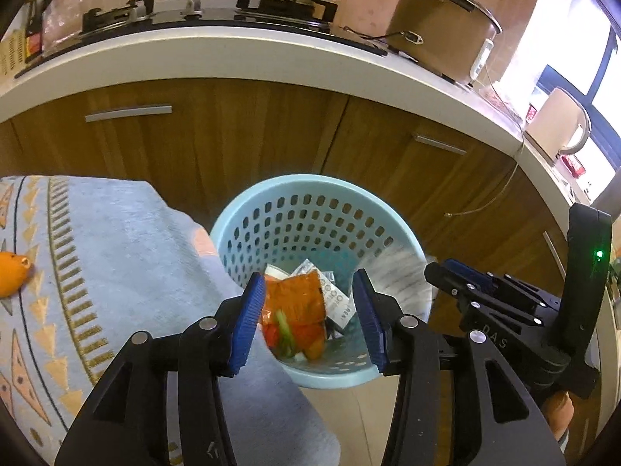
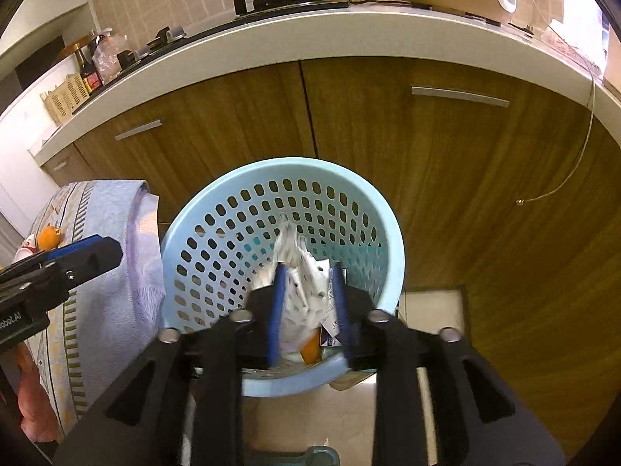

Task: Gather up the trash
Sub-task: 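Carry the stalk and napkin over the basket and open both tools, then move both open tools back over the table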

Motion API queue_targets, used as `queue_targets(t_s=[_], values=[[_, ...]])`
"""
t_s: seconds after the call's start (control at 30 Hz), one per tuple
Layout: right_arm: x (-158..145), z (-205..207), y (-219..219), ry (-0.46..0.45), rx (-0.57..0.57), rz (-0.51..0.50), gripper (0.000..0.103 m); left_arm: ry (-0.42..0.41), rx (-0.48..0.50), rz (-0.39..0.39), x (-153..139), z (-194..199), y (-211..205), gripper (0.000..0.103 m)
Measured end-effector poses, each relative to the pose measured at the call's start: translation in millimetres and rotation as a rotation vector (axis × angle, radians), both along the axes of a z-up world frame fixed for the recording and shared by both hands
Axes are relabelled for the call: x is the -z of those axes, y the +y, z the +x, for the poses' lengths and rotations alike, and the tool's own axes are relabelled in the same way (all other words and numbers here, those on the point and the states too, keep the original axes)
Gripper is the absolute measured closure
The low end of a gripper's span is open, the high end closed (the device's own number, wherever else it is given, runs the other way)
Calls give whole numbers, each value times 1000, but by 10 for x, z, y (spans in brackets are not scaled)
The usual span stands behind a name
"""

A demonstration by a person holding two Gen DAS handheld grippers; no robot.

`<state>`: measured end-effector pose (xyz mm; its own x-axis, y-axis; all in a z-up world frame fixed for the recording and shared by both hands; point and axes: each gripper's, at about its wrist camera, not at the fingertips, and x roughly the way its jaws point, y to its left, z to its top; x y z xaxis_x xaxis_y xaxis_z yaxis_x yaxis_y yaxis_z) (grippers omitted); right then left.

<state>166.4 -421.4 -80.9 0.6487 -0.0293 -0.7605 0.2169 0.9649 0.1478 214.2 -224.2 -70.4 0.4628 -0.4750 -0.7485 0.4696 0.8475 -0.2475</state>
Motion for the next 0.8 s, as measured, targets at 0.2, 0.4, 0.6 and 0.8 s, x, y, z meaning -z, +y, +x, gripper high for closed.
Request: queue_targets(t_s=[0.2, 0.4, 0.6, 0.8], values=[[-45, 4, 39, -12, -10, 13, 75, 0, -33, -17, -11, -21, 150, 58], [-171, 11, 226, -40, -46, 4, 75, -19, -66, -38, -73, -104, 371, 58], [-327, 40, 549, -78, -113, 4, 73, -75, -146, -40, -223, -225, 764, 57], [-479, 96, 1050, -113, -205, -15, 61, -140, -312, -28, -372, -341, 1408, 51]])
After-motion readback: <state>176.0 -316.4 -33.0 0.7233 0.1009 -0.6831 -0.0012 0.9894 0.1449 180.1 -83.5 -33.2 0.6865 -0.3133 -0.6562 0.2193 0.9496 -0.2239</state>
